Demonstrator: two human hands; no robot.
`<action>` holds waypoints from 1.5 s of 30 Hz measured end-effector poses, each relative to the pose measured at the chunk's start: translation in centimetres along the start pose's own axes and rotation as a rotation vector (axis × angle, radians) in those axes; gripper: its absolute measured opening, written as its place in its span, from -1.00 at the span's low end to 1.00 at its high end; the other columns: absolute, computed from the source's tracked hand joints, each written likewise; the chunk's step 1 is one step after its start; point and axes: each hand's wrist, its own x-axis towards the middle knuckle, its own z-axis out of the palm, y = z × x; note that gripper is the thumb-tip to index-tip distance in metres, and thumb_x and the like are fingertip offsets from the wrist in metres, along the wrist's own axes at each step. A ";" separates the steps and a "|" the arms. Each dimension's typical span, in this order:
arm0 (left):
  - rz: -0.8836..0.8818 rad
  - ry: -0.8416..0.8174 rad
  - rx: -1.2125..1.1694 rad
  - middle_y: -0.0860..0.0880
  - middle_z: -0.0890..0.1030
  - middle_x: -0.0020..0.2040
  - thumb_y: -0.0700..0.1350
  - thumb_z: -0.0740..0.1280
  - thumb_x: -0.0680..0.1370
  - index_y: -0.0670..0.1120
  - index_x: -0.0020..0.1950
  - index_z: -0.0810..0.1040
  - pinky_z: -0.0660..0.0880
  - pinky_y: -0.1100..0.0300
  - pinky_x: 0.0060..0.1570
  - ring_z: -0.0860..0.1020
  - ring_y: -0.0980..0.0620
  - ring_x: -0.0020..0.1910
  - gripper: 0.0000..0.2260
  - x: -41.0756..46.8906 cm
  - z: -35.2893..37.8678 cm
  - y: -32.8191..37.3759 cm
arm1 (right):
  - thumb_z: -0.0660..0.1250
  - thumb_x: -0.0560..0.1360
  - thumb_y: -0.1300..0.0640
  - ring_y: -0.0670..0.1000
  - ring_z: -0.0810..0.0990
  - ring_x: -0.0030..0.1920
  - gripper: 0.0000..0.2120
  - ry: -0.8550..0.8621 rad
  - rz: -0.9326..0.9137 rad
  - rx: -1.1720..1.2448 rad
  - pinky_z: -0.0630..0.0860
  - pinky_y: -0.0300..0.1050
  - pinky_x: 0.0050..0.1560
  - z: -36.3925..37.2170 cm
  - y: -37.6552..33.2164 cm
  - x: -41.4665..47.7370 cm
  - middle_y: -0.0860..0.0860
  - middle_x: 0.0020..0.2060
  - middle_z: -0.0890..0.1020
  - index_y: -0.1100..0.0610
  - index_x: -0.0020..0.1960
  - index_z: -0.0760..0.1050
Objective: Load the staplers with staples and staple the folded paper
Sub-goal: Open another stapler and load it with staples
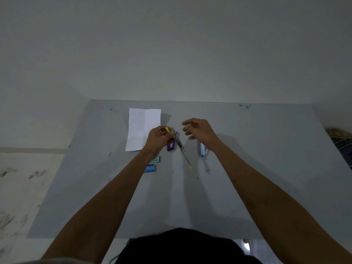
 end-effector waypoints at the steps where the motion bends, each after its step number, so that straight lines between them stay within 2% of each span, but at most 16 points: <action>1: 0.011 -0.024 0.045 -0.17 0.65 -0.12 -0.26 0.38 0.52 -0.29 0.11 0.53 0.63 0.23 -0.16 0.64 -0.07 -0.14 -0.80 0.0 0.1 0.0 | 0.32 0.47 0.27 -0.01 0.65 -0.20 -0.80 -0.051 -0.037 -0.030 0.60 -0.16 -0.17 0.2 -0.7 0.0 0.12 -0.14 0.70 0.14 0.04 0.64; 7: 0.063 -0.098 0.175 -0.19 0.65 -0.13 -0.29 0.40 0.49 -0.33 0.14 0.53 0.60 0.28 -0.20 0.66 -0.02 -0.19 -0.75 0.0 0.2 0.5 | 0.35 0.39 0.34 -0.01 0.65 -0.24 -0.83 -0.112 -0.149 -0.236 0.57 -0.28 -0.28 0.9 -2.5 0.0 0.12 -0.22 0.69 0.20 -0.07 0.67; 11: 0.118 -0.130 0.322 -0.19 0.65 -0.09 -0.28 0.40 0.49 -0.30 0.16 0.54 0.56 0.38 -0.25 0.66 0.16 -0.27 -0.74 -0.2 0.3 0.7 | 0.39 0.40 0.33 0.01 0.63 -0.28 -0.90 -0.119 -0.117 -0.257 0.62 -0.21 -0.24 1.1 -2.4 0.0 0.16 -0.23 0.67 0.22 -0.11 0.63; 16: 0.205 -0.134 0.569 -0.22 0.68 -0.08 -0.22 0.42 0.48 -0.28 0.13 0.58 0.59 0.35 -0.17 0.68 -0.03 -0.19 -0.74 0.1 0.5 1.0 | 0.40 0.36 0.35 0.04 0.64 -0.31 -0.92 -0.094 -0.042 -0.201 0.66 -0.07 -0.20 1.4 -2.1 -0.1 0.16 -0.29 0.64 0.27 -0.14 0.57; 21: 0.263 -0.135 0.724 -0.21 0.69 -0.19 -0.19 0.42 0.47 -0.27 -0.01 0.62 0.63 -0.01 -0.05 0.68 -0.11 -0.22 -0.83 0.5 0.8 1.2 | 0.38 0.36 0.33 0.14 0.67 -0.24 -0.94 -0.043 -0.027 -0.188 0.68 0.00 -0.19 1.7 -2.1 -0.1 0.23 -0.23 0.65 0.21 -0.23 0.54; 23: 0.262 -0.131 0.752 -0.23 0.68 -0.18 -0.18 0.42 0.47 -0.28 0.01 0.61 0.61 -0.06 -0.03 0.67 -0.14 -0.20 -0.80 0.6 0.9 1.3 | 0.38 0.36 0.33 0.15 0.68 -0.23 -0.93 -0.022 -0.021 -0.186 0.68 -0.01 -0.20 1.8 -1.9 -0.1 0.23 -0.23 0.65 0.19 -0.24 0.54; 28: 0.267 -0.117 0.768 -0.19 0.69 -0.12 -0.14 0.47 0.44 -0.23 0.05 0.60 0.61 0.02 0.00 0.67 -0.07 -0.19 -0.74 0.6 1.0 1.8 | 0.34 0.38 0.36 0.05 0.65 -0.28 -0.91 0.036 0.037 -0.170 0.65 -0.16 -0.26 1.7 -0.8 0.3 0.15 -0.27 0.65 0.23 -0.23 0.60; 31: 0.256 -0.076 0.739 -0.13 0.68 -0.13 -0.11 0.49 0.42 -0.19 0.04 0.58 0.60 0.07 -0.02 0.65 0.00 -0.21 -0.74 0.7 0.7 1.9 | 0.34 0.39 0.37 0.09 0.66 -0.27 -0.92 0.090 0.102 -0.084 0.67 -0.08 -0.18 1.4 0.0 0.7 0.17 -0.29 0.64 0.29 -0.22 0.61; 35: 0.295 0.003 0.674 -0.08 0.65 -0.17 -0.12 0.47 0.41 -0.15 -0.05 0.54 0.58 0.09 -0.11 0.63 -0.02 -0.20 -0.80 0.4 0.1 2.1 | 0.36 0.36 0.39 0.12 0.68 -0.28 -0.89 0.212 0.272 0.120 0.67 0.05 -0.11 0.2 1.6 1.4 0.18 -0.35 0.63 0.28 -0.32 0.57; 37: 0.253 0.025 0.559 -0.08 0.61 -0.21 -0.18 0.46 0.40 -0.14 -0.09 0.52 0.57 0.06 -0.13 0.59 -0.03 -0.22 -0.83 0.3 -0.4 2.0 | 0.38 0.36 0.42 0.14 0.66 -0.28 -0.87 0.243 0.331 0.289 0.66 0.07 -0.08 -0.4 2.0 1.4 0.19 -0.35 0.59 0.31 -0.35 0.53; 40: 0.148 0.042 0.355 -0.10 0.56 -0.20 -0.28 0.43 0.39 -0.15 -0.11 0.50 0.58 -0.04 -0.04 0.57 -0.10 -0.16 -0.85 0.2 -1.3 1.7 | 0.34 0.39 0.50 0.11 0.59 -0.28 -0.83 0.263 0.336 0.523 0.67 -0.06 -0.19 -1.1 2.0 1.1 0.20 -0.33 0.53 0.32 -0.32 0.49; 43: -0.036 -0.065 0.259 -0.17 0.56 -0.12 -0.37 0.38 0.43 -0.22 -0.02 0.50 0.61 0.11 -0.10 0.59 -0.10 -0.15 -0.83 -0.6 -1.4 1.7 | 0.32 0.41 0.50 0.13 0.60 -0.26 -0.83 0.255 0.308 0.586 0.67 -0.08 -0.21 -1.6 1.8 1.1 0.21 -0.31 0.54 0.33 -0.31 0.50; 45: -0.190 -0.166 0.348 -0.20 0.59 -0.03 -0.36 0.31 0.49 -0.23 0.09 0.49 0.60 0.22 -0.22 0.61 -0.04 -0.16 -0.81 -1.1 -1.2 1.8 | 0.31 0.41 0.50 0.16 0.60 -0.25 -0.84 0.216 0.289 0.538 0.68 -0.03 -0.20 -1.5 1.7 0.9 0.22 -0.31 0.55 0.33 -0.30 0.51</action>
